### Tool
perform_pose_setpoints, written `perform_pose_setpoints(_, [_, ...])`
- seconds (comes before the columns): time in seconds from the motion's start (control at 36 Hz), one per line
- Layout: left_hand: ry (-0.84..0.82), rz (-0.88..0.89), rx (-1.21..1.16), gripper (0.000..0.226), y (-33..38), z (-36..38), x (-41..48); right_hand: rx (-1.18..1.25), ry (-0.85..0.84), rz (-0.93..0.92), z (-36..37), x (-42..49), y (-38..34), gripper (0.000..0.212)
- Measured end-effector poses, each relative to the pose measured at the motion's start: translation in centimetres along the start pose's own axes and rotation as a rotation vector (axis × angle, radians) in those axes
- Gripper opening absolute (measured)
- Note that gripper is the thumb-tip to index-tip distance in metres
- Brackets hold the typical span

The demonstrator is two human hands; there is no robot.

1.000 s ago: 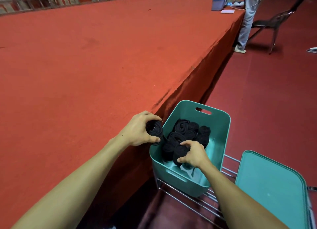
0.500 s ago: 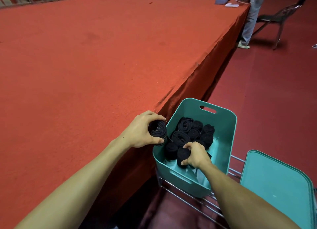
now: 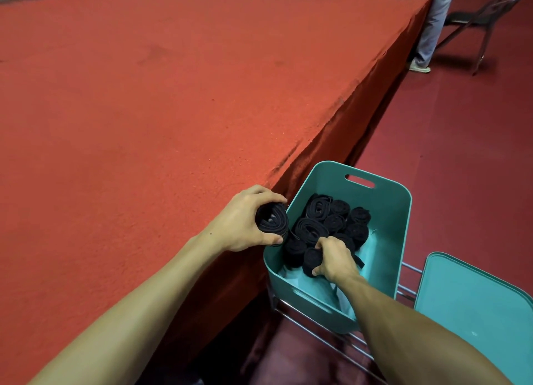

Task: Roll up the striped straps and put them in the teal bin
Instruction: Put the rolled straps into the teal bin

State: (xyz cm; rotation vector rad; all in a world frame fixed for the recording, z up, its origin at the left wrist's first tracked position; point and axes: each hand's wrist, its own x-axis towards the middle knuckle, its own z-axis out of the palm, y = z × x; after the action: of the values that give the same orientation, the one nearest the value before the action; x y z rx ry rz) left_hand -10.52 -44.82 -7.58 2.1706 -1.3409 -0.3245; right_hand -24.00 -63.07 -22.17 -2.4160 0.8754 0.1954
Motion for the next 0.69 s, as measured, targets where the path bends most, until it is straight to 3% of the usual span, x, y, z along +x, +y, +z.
perform_pose_setpoints(0.47, [-0.010, 0.003, 0.024, 0.073, 0.0, 0.1, 0.1, 0.057, -0.061, 0.008, -0.6, 0.6, 0.6, 0.077])
perform_pose_setpoints(0.69, [-0.024, -0.011, 0.039, 0.073, 0.3, 0.0, -0.1, 0.154, -0.073, -0.007, -0.7, 0.4, 1.1, 0.067])
